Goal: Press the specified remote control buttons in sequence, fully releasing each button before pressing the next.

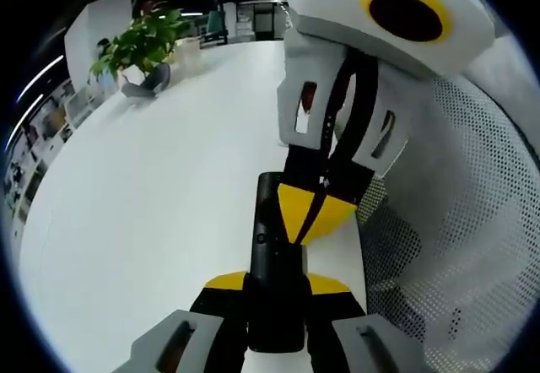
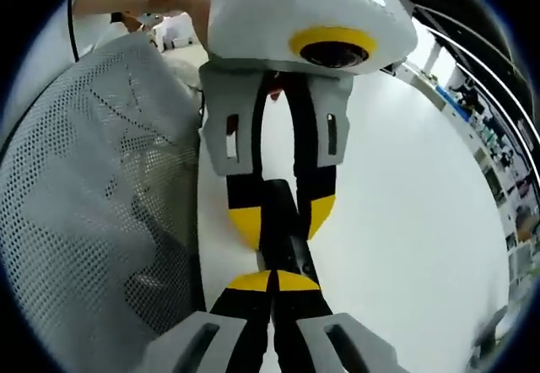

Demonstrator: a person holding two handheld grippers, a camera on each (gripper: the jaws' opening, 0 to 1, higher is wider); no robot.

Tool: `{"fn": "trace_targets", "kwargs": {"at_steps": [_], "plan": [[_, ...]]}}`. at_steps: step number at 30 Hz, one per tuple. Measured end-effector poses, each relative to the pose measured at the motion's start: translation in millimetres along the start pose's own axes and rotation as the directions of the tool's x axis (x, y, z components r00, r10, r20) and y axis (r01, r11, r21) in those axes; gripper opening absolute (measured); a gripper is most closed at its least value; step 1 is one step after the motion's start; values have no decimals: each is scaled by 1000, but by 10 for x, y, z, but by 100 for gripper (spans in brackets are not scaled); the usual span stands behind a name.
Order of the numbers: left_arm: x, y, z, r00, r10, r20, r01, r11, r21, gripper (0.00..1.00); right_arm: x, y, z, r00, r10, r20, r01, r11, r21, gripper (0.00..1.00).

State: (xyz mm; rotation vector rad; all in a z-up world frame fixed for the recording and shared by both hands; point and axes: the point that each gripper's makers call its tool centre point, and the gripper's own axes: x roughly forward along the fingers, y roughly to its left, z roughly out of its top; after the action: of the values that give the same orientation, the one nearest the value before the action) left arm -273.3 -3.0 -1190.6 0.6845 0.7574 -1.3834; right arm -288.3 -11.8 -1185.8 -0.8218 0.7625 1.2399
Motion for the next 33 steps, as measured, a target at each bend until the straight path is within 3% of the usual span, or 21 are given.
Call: {"fn": "trace_targets", "kwargs": {"at_steps": [4,8,11,14,16,19,20,23,28,33], "plan": [[1,0,1,1000,-4,-5,4,1000,8,24,-1,-10,-3,1000,8,15,-8,1000,20,0],[0,-1,-1,1000,-4,-3,4,1000,7,24,-31,-26,25,992,27,127,-54,975,215,0],[0,-5,-1,1000,-3,-1,3,1000,7,24,-60,-44,15,986,44,162,-90,954,287,0],[0,-4,-2,1000,-2,-1,2,1000,6,24,-86,-157,1,992,11,128,-40,972,231,0],[0,-4,-2,1000,-2,0,2,1000,6,24,-76,-176,27,992,22,123,-49,974,223,0],[-1,-2,0,1000,-2,3,2,1000,5,24,-5,-126,-6,996,73,56,-81,986,147,0],[-1,-1,0,1000,-2,4,2,1000,5,24,2,-191,35,997,47,63,-54,993,110,0],[2,0,0,1000,-1,4,1,1000,3,24,11,-156,26,998,62,22,-65,989,129,0],[5,2,-1,1000,-3,10,3,1000,6,24,28,-177,21,997,51,-62,-50,999,12,0],[8,2,-1,1000,-5,10,5,1000,9,24,28,-191,24,998,55,-17,-55,998,17,0]]}}
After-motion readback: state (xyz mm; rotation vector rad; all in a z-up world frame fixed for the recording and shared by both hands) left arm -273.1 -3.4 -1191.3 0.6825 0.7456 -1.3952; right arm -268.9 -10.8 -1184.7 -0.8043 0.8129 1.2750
